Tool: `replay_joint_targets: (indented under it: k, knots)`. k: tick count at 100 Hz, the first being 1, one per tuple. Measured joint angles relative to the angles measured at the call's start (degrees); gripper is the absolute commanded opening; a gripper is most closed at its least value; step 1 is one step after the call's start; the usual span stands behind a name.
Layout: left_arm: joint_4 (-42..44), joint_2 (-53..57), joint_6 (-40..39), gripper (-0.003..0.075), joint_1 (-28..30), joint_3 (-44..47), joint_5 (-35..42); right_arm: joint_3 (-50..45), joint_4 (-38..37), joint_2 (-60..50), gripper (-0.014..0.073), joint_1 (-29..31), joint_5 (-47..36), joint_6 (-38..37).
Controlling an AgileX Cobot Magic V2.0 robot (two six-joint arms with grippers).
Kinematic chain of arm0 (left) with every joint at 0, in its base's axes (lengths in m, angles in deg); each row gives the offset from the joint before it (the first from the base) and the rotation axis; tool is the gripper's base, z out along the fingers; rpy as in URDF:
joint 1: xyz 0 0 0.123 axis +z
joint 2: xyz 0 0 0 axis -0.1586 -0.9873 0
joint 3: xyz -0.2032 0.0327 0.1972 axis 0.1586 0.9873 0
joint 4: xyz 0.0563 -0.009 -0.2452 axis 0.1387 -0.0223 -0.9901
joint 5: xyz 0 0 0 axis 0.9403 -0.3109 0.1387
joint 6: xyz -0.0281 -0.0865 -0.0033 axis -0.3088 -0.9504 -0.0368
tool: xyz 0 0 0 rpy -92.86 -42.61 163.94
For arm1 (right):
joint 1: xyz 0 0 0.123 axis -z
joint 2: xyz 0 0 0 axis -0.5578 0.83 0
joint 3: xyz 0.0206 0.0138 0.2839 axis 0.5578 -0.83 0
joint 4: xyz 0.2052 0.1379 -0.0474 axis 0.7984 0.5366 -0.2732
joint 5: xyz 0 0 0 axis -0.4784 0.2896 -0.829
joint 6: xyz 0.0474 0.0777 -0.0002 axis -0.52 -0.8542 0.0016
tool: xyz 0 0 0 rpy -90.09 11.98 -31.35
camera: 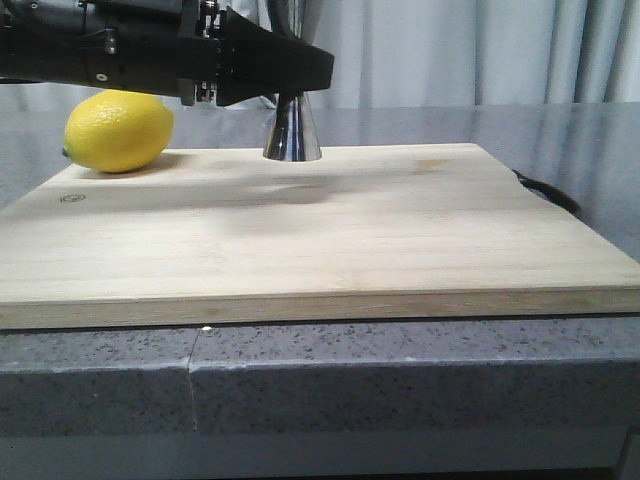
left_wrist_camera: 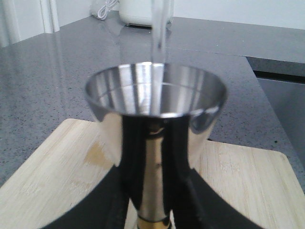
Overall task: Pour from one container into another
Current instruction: 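Tilt the beaker with the right gripper, pouring liquid into the jigger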
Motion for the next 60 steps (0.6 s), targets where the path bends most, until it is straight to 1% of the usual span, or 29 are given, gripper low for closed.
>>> replay_joint_targets:
  k: [30,60]
  knots:
    - [0.0,0.0,0.0,0.0154,0.0,0.0,0.0,0.0,-1.6,0.0,0.0312,0.0,-0.4,2.3]
    - [0.0,0.0,0.0,0.0154,0.0,0.0,0.0,0.0,-2.3,0.0,0.0312,0.0,-2.8,3.9]
